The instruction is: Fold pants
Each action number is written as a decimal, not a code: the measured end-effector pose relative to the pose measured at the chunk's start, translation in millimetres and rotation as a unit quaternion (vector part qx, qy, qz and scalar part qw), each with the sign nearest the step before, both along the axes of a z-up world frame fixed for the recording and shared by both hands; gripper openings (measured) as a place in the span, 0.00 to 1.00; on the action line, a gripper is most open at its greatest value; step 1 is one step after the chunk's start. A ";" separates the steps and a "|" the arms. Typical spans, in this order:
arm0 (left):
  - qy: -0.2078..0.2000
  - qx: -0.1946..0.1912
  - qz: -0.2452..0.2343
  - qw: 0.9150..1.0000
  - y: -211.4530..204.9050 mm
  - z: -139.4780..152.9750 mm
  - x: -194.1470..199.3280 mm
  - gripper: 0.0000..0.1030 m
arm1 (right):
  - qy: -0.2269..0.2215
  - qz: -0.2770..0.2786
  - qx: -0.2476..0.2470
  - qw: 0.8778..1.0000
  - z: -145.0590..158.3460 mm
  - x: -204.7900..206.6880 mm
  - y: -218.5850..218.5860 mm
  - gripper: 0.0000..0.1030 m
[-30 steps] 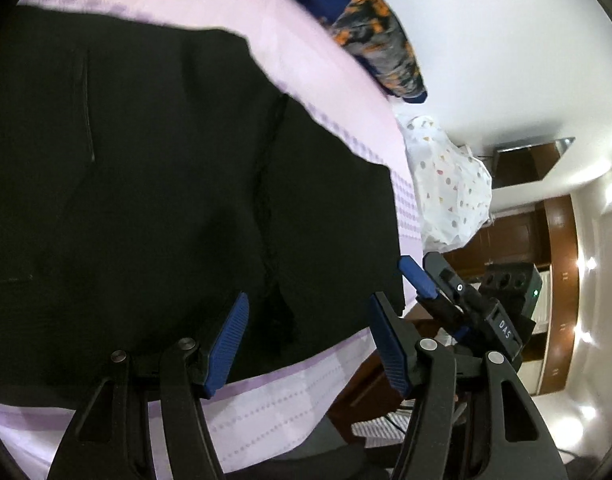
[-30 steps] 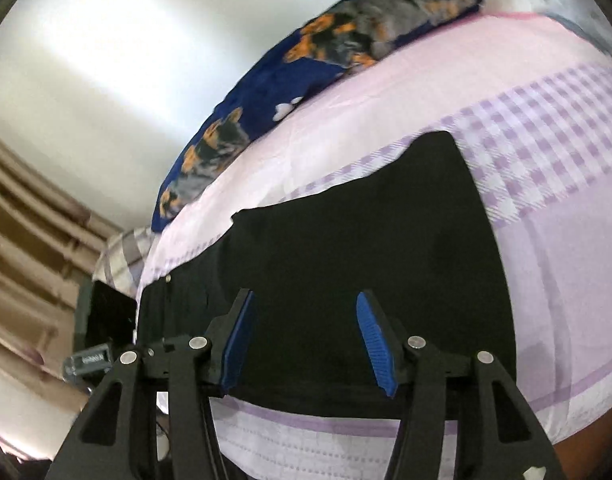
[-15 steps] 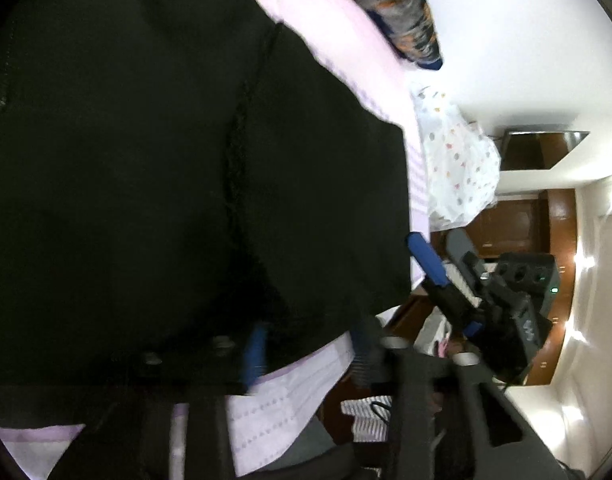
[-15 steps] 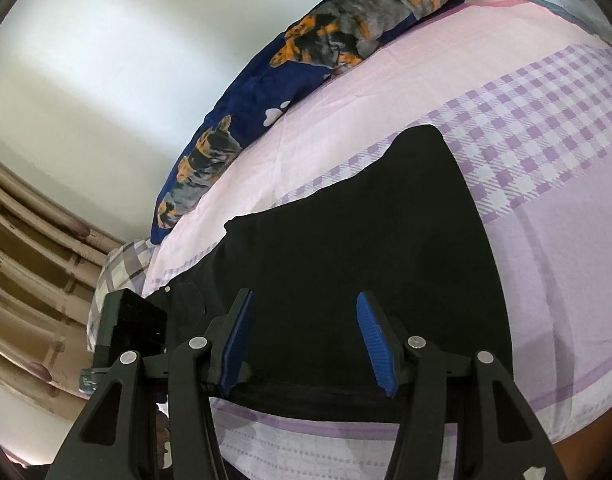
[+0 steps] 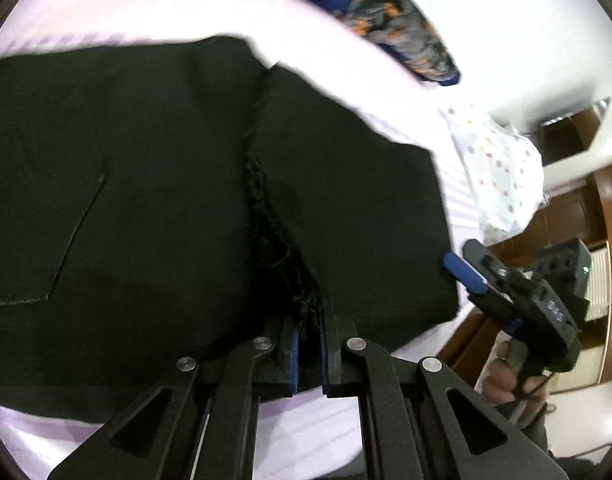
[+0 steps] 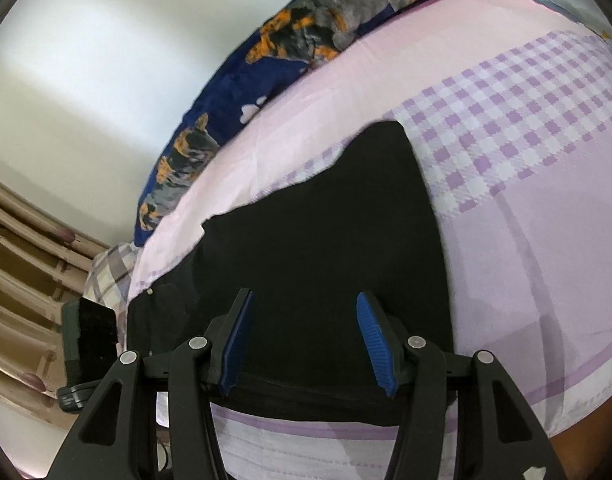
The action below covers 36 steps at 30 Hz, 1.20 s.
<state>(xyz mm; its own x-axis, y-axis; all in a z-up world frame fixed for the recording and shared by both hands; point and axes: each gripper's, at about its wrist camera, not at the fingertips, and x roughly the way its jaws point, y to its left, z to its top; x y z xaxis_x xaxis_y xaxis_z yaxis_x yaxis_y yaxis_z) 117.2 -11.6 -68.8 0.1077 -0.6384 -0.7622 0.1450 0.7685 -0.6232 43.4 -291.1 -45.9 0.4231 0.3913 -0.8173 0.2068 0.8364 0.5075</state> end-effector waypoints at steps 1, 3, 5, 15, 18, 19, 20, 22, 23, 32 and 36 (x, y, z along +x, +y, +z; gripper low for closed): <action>0.007 0.001 0.001 1.000 0.0 -4.6 -0.3 0.07 | 0.005 0.002 -0.003 1.000 -2.0 0.0 0.9 0.50; 0.002 0.013 -0.006 1.000 -5.9 -5.2 -1.9 0.08 | 0.014 0.006 -0.014 1.000 -5.2 0.2 2.9 0.49; -0.004 0.026 -0.014 1.000 -11.6 -2.5 -2.4 0.10 | 0.027 0.006 -0.024 0.999 -9.6 1.5 2.8 0.48; -0.058 0.085 -0.002 0.995 0.6 14.5 -10.6 0.33 | 0.050 0.021 -0.053 0.997 -17.5 3.3 5.5 0.48; -0.099 0.099 0.033 0.990 21.6 26.8 -18.0 0.40 | 0.051 0.020 -0.052 0.997 -18.3 4.1 5.8 0.48; -0.106 0.101 0.045 0.988 28.8 29.3 -19.7 0.41 | 0.051 0.020 -0.053 0.997 -18.4 4.1 6.4 0.48; -0.113 0.101 0.057 0.987 37.7 31.9 -22.2 0.42 | 0.051 0.021 -0.053 0.997 -18.6 4.1 6.5 0.48; -0.122 0.098 0.089 0.984 60.9 37.0 -26.9 0.43 | 0.051 0.021 -0.053 0.997 -18.5 4.6 7.2 0.51; -0.122 0.094 0.101 0.983 70.1 37.8 -28.2 0.43 | 0.051 0.022 -0.055 0.997 -18.7 5.2 8.2 0.52; -0.101 0.031 0.210 0.972 166.4 36.8 -60.6 0.43 | 0.064 0.050 -0.089 0.993 -18.3 11.9 28.5 0.61; -0.086 -0.012 0.258 0.962 199.7 23.5 -75.7 0.43 | 0.074 0.055 -0.084 0.992 -19.4 14.6 37.7 0.62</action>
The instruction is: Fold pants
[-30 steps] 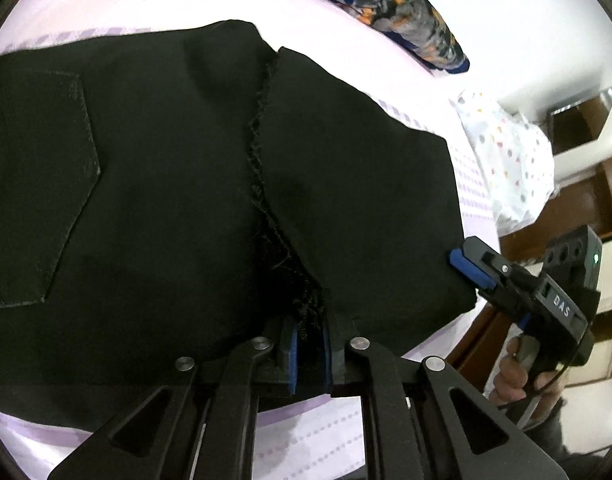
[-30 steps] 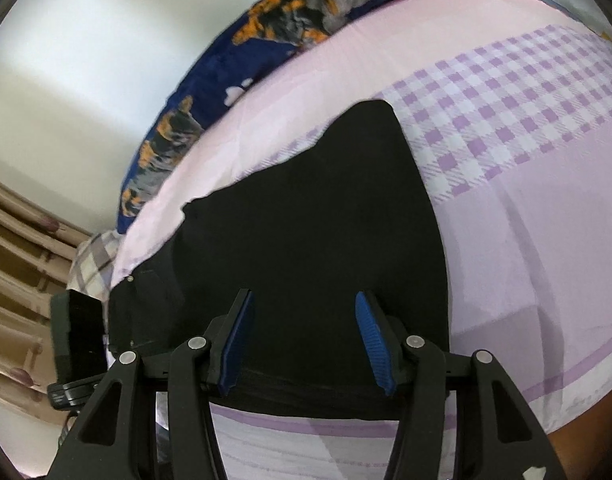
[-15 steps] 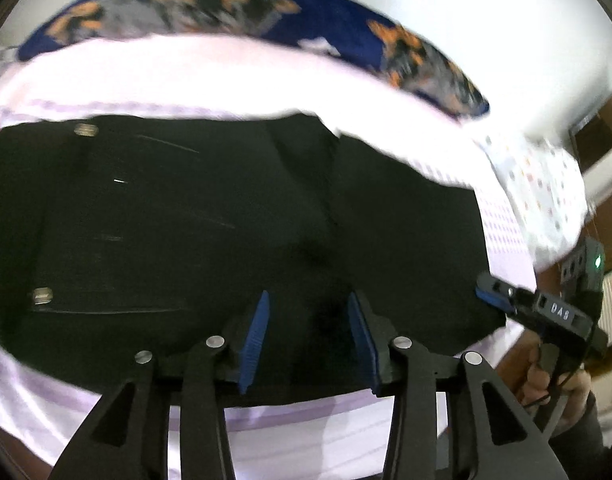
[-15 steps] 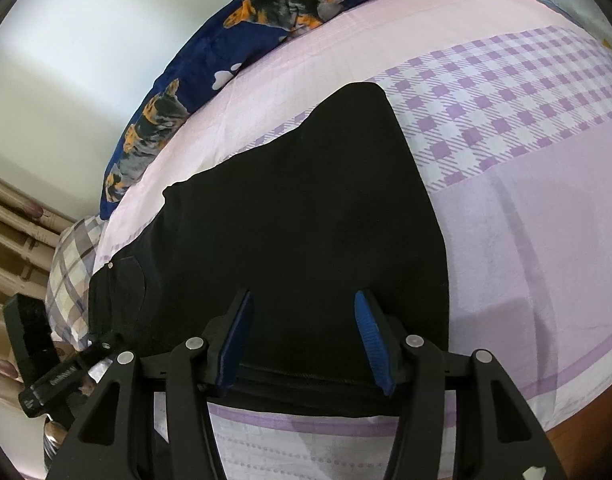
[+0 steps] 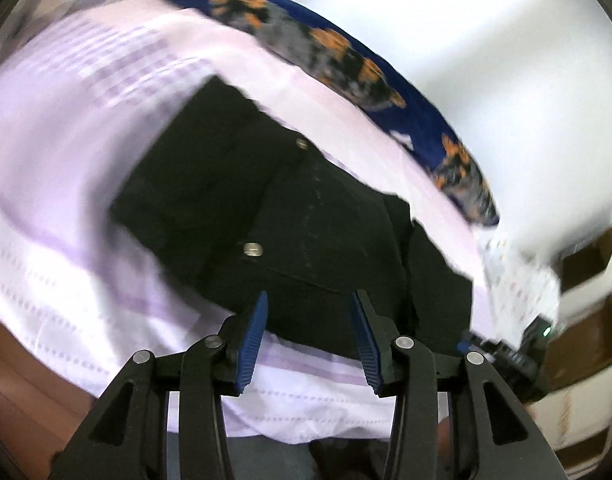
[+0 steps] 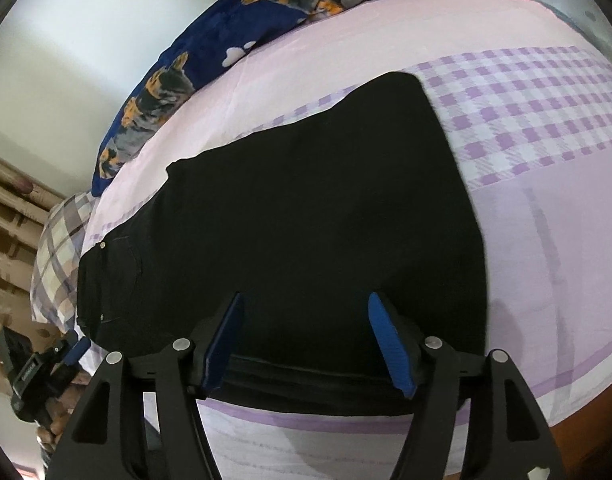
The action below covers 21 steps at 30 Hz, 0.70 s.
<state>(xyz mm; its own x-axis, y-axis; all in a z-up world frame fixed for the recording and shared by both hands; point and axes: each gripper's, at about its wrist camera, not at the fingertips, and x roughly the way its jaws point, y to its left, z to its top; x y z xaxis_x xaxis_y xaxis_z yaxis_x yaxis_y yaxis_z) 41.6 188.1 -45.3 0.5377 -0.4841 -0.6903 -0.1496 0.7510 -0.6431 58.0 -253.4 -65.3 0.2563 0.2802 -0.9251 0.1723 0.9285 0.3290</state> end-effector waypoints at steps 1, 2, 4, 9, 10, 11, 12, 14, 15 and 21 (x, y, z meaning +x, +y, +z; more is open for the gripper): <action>0.004 -0.014 0.013 1.000 6.8 -6.0 -1.8 0.43 | 0.002 0.003 -0.002 1.000 -0.2 1.5 3.4 0.62; 0.008 -0.022 0.023 0.999 10.5 -9.4 -3.2 0.43 | 0.003 0.006 -0.003 1.000 -0.2 1.4 6.1 0.62; 0.020 -0.040 0.048 0.998 22.5 -20.8 -4.8 0.43 | 0.005 0.012 -0.003 1.000 -0.2 1.7 13.3 0.62; 0.033 -0.057 0.071 0.995 36.6 -40.6 -4.0 0.43 | 0.012 0.028 0.018 0.999 -2.9 5.7 34.6 0.62; 0.035 -0.063 0.078 0.994 39.8 -43.4 -2.6 0.43 | 0.013 0.029 0.023 0.999 -4.2 6.8 38.2 0.62; 0.035 -0.067 0.084 0.994 43.4 -46.0 -1.6 0.43 | 0.012 0.030 0.027 0.999 -5.5 7.7 42.9 0.62; 0.036 -0.073 0.091 0.993 47.6 -48.6 -1.4 0.43 | 0.011 0.030 0.029 0.999 -6.8 8.7 47.9 0.62; 0.040 -0.082 0.104 0.990 55.5 -54.0 0.4 0.43 | 0.006 0.029 0.040 0.999 -8.7 9.8 56.1 0.62; 0.044 -0.088 0.111 0.989 60.7 -57.2 0.1 0.43 | 0.005 0.031 0.045 0.999 -10.0 9.9 60.1 0.62; 0.045 -0.133 0.127 0.982 74.9 -72.0 5.1 0.43 | -0.006 0.042 0.048 0.998 -10.4 7.4 65.0 0.62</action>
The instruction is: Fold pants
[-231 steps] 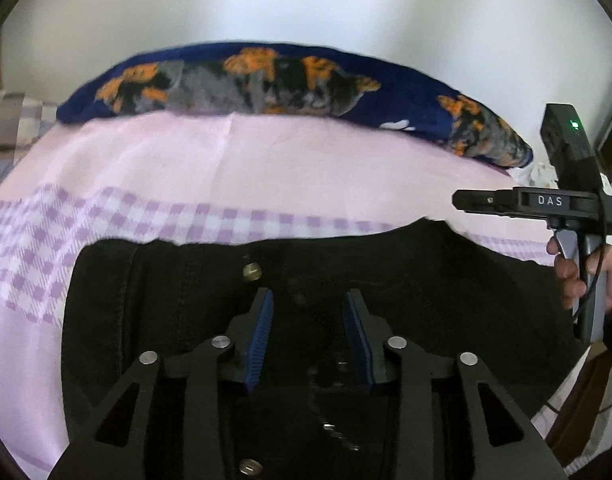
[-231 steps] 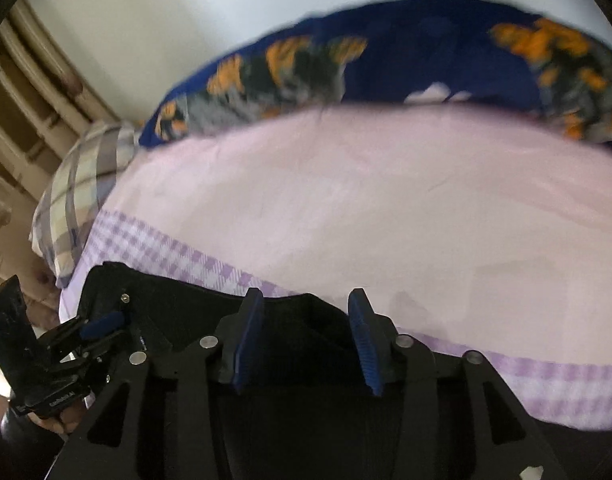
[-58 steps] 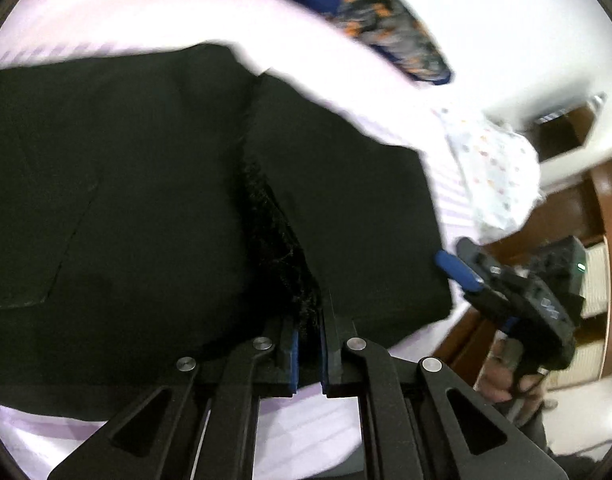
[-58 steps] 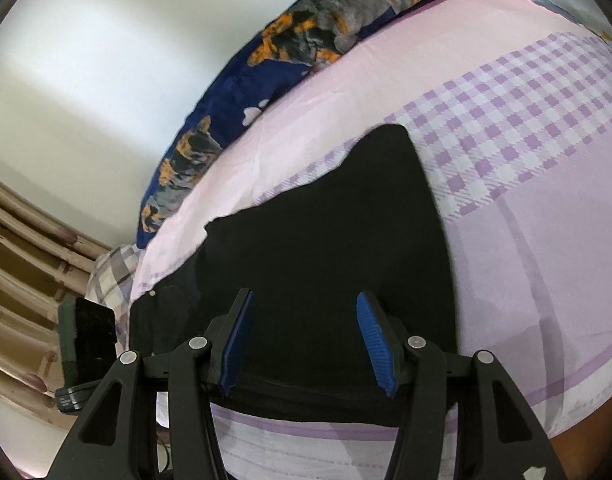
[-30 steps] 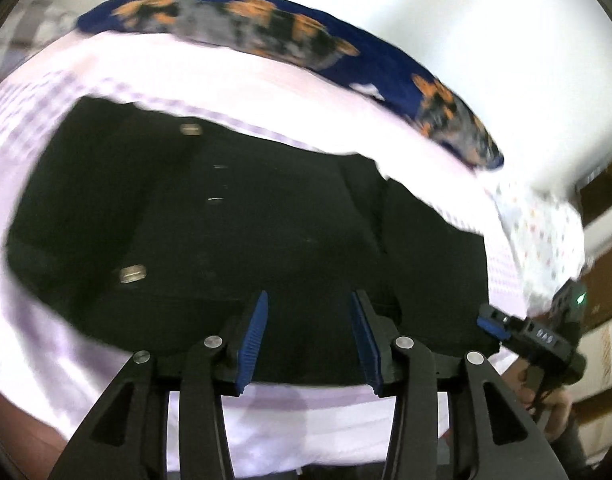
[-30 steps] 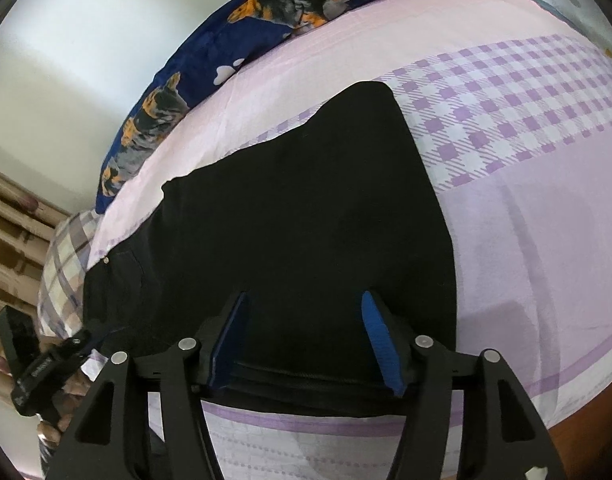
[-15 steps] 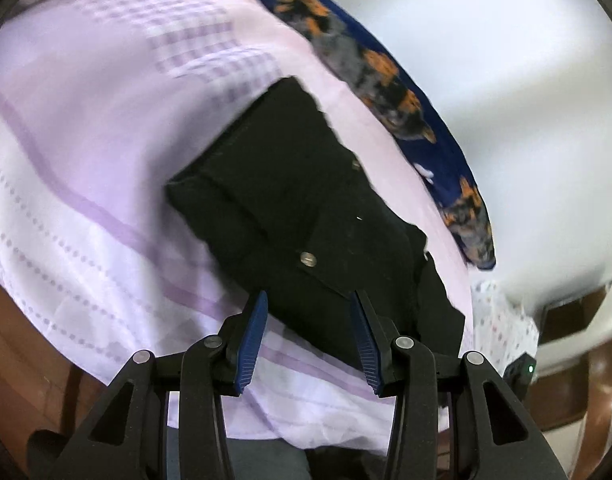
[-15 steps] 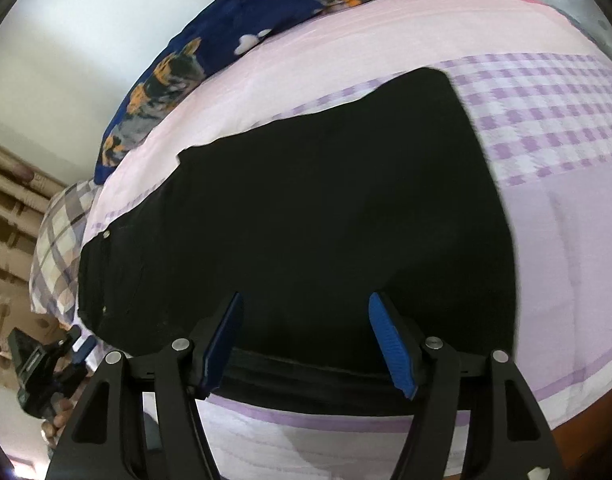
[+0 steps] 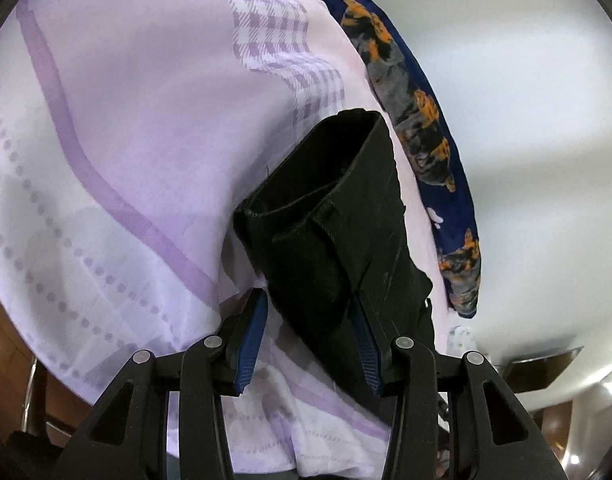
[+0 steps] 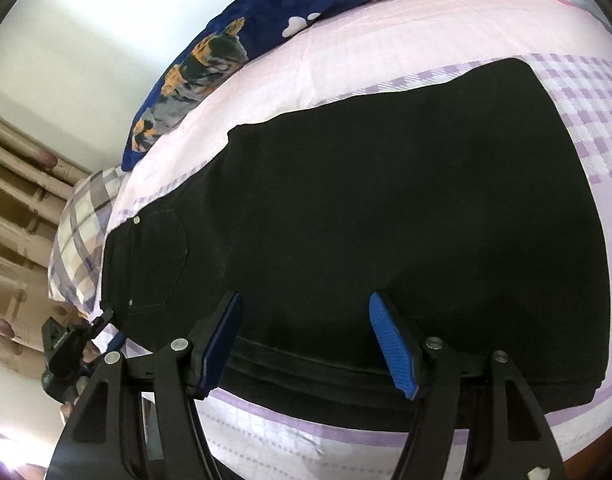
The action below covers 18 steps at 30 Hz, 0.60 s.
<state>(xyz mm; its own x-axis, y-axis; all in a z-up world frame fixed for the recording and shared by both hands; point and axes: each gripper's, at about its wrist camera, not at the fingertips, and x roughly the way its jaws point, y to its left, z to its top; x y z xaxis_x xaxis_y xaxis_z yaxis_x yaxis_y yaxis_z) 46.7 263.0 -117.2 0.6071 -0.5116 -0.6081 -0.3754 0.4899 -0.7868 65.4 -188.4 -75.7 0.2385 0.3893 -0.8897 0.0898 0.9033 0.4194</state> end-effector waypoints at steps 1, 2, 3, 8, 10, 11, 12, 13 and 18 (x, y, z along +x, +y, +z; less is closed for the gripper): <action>-0.001 0.001 0.001 1.000 -0.4 0.3 2.2 0.43 | 0.000 -0.002 0.004 1.000 -0.3 -0.1 -1.2 0.62; -0.002 0.001 0.002 1.000 0.1 -0.1 3.8 0.43 | 0.000 -0.004 0.006 1.000 -0.5 -0.3 -2.0 0.62; -0.002 -0.002 0.004 1.000 0.9 -0.5 4.9 0.44 | 0.000 -0.005 0.008 1.000 -0.6 -0.1 -2.6 0.62; 0.000 -0.025 0.011 1.000 5.2 -3.2 7.7 0.45 | -0.002 -0.004 0.011 1.000 -0.7 -0.3 -3.5 0.62; 0.004 -0.033 0.016 0.999 7.4 -3.4 4.1 0.45 | -0.002 -0.005 0.010 1.000 -0.6 -0.6 -3.3 0.62; -0.001 -0.029 0.019 0.999 9.3 -1.4 0.5 0.45 | -0.001 -0.005 0.010 1.000 -0.5 -0.6 -3.3 0.62; -0.004 -0.018 0.022 1.000 11.6 0.1 -3.5 0.47 | 0.000 -0.005 0.011 1.000 -0.5 -0.6 -3.6 0.62; -0.001 -0.011 0.027 1.000 15.2 0.1 -6.2 0.47 | -0.001 -0.006 0.012 1.000 -0.4 -0.6 -3.3 0.62; 0.007 -0.028 0.046 0.999 24.1 -2.1 -2.2 0.48 | -0.005 -0.006 0.014 1.000 -0.8 0.8 -2.8 0.62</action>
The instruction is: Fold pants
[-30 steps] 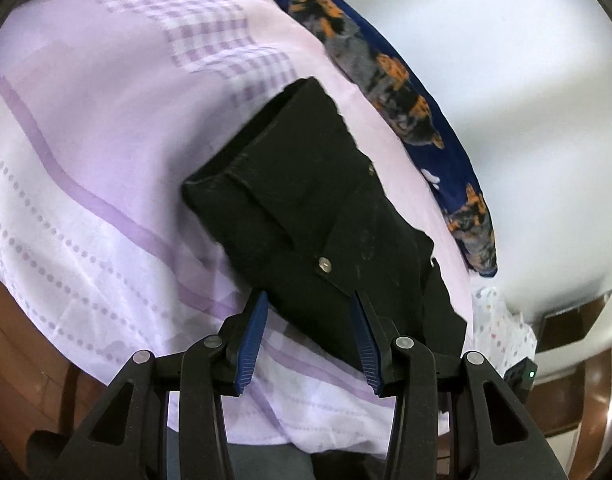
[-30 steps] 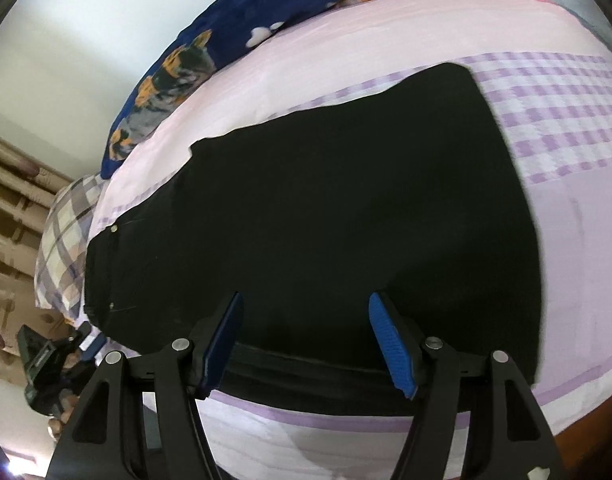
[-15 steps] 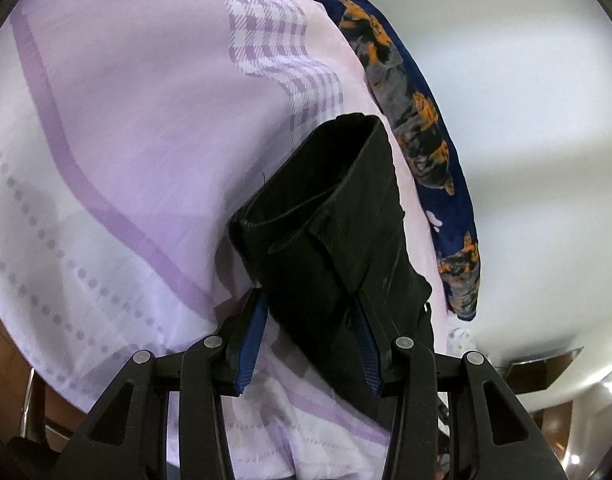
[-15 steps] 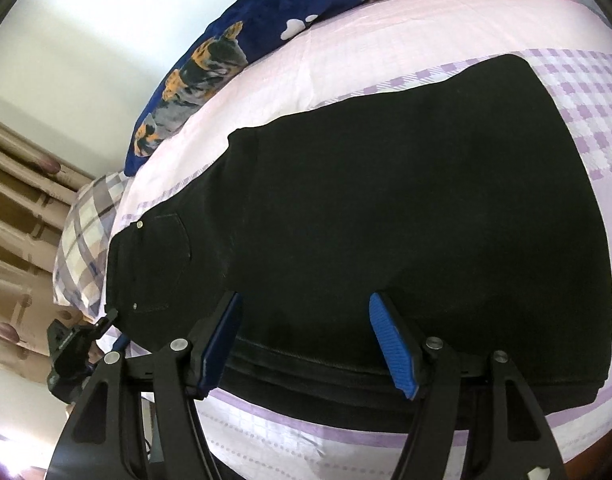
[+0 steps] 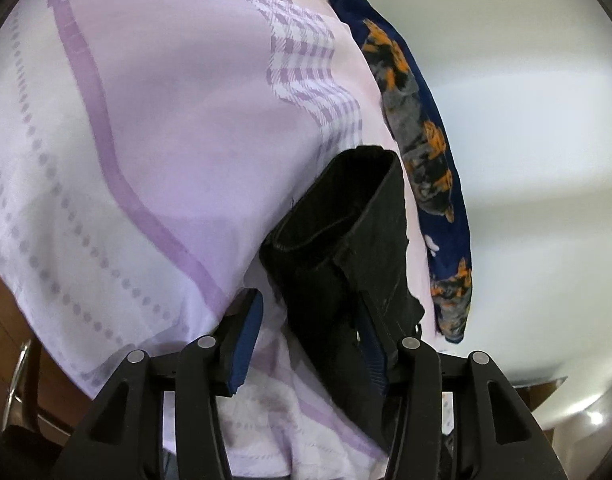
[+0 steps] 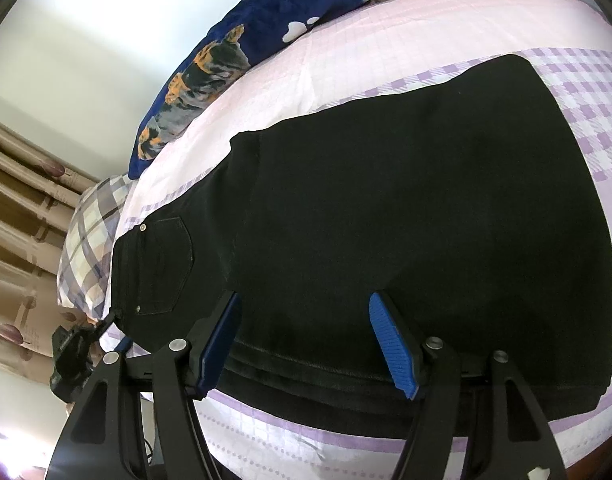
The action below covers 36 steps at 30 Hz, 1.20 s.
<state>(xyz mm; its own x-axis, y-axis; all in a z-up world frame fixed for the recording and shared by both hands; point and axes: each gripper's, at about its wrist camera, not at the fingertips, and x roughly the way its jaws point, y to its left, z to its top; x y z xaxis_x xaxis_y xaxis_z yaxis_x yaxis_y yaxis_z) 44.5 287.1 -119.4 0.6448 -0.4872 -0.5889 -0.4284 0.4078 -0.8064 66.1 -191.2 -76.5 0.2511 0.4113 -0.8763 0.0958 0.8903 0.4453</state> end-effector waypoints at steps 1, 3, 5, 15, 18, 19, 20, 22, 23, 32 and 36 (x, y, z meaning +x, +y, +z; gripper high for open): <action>0.000 0.005 -0.001 1.000 -0.4 0.8 3.9 0.48 | 0.000 0.001 0.000 1.000 0.2 -0.3 0.1 0.62; 0.000 0.013 -0.002 1.000 -1.3 1.5 10.7 0.49 | 0.000 0.001 0.000 1.000 0.2 0.0 -0.1 0.62; -0.001 0.018 -0.001 1.000 -2.5 2.1 18.0 0.52 | 0.000 -0.002 0.002 1.000 0.1 -0.7 0.0 0.62; 0.010 0.082 -0.009 0.997 -14.5 11.3 24.2 0.27 | 0.003 -0.005 0.006 1.000 0.2 0.0 -1.9 0.62; -0.003 0.105 -0.014 0.994 -19.6 26.5 25.1 0.22 | 0.007 -0.009 0.011 1.000 0.2 1.6 -3.8 0.62; -0.015 0.125 -0.019 0.992 -25.3 37.1 25.9 0.22 | 0.009 -0.011 0.012 1.000 0.3 2.2 -4.7 0.63; -0.025 0.140 -0.025 0.990 -30.4 46.0 26.9 0.21 | 0.010 -0.014 0.015 1.000 0.4 2.7 -5.8 0.63; -0.054 0.161 -0.042 0.985 -43.2 69.0 30.3 0.20 | 0.013 -0.022 0.020 0.999 0.9 4.1 -8.5 0.63; -0.066 0.164 -0.051 0.983 -48.8 78.0 32.4 0.20 | 0.013 -0.025 0.021 0.999 1.7 4.0 -9.7 0.63; -0.150 0.204 -0.162 0.954 -131.0 147.4 68.6 0.19 | -0.028 -0.074 0.041 0.996 29.7 9.6 -39.7 0.63; -0.174 0.224 -0.227 0.932 -184.2 161.0 82.5 0.19 | -0.050 -0.104 0.049 0.992 44.4 12.4 -59.2 0.63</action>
<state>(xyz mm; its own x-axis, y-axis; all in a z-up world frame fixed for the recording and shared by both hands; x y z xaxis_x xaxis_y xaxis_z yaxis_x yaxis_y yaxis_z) 126.9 102.9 41.6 0.6227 -0.5118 -0.5919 0.1254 0.8120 -0.5701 78.5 -250.4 -32.1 0.4230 0.4234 -0.8011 0.2241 0.8077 0.5453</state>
